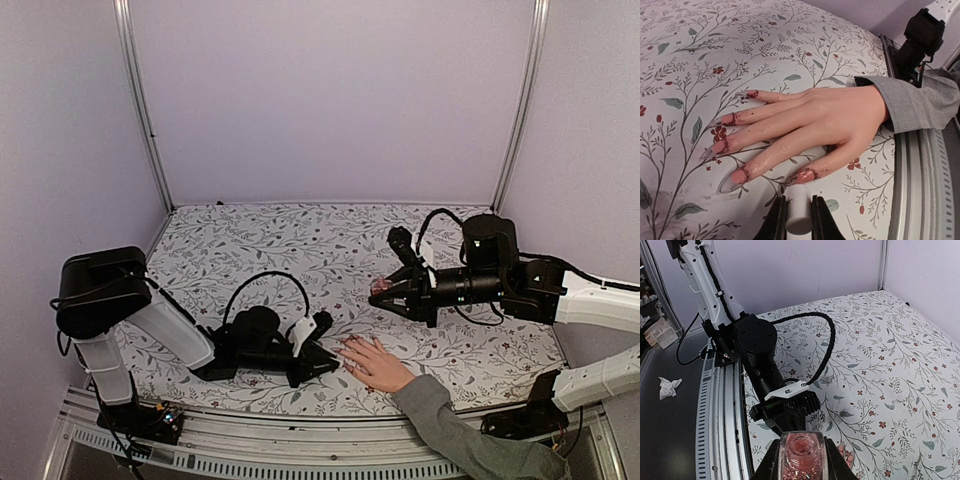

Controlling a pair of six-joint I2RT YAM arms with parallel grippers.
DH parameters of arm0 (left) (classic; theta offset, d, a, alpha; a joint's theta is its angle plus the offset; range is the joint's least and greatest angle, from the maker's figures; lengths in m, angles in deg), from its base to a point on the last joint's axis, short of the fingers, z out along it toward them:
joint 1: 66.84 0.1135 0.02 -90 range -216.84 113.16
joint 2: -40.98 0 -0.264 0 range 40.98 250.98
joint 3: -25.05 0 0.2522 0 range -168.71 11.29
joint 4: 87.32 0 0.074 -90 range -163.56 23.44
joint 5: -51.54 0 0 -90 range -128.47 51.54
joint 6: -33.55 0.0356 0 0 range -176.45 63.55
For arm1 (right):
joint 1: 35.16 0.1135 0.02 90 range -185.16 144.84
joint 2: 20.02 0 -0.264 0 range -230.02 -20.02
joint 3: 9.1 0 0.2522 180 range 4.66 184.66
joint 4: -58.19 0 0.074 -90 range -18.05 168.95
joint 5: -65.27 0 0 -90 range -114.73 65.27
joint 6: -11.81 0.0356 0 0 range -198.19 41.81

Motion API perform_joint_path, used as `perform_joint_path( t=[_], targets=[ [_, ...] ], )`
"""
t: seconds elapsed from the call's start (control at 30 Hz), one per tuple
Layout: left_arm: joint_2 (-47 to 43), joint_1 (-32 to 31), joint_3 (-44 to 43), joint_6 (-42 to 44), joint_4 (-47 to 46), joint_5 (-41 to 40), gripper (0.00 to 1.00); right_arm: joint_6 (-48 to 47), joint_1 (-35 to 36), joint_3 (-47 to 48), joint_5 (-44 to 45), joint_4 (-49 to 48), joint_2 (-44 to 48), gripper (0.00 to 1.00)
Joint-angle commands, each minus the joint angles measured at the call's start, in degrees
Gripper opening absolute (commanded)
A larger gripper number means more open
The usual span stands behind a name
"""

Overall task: Paint the nails
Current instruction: Paint the nail polish on the nail.

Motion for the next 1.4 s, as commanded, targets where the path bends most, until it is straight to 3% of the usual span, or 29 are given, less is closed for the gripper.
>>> perform_joint_path(
  t=[0.0, 0.87, 1.37],
  targets=[
    [1.1, 0.0, -0.9, 0.1, 1.5, -0.9, 0.0, -0.1, -0.3, 0.1, 1.0, -1.1, 0.3, 0.0],
    [-0.2, 1.4, -0.3, -0.8, 3.5, -5.8, 0.0, -0.1, -0.3, 0.0, 1.1, -0.8, 0.2, 0.0],
    [-7.2, 0.8, 4.7, 0.8, -1.3, -3.9, 0.0, -0.1, -0.3, 0.0, 1.0, -0.9, 0.2, 0.0]
  ],
)
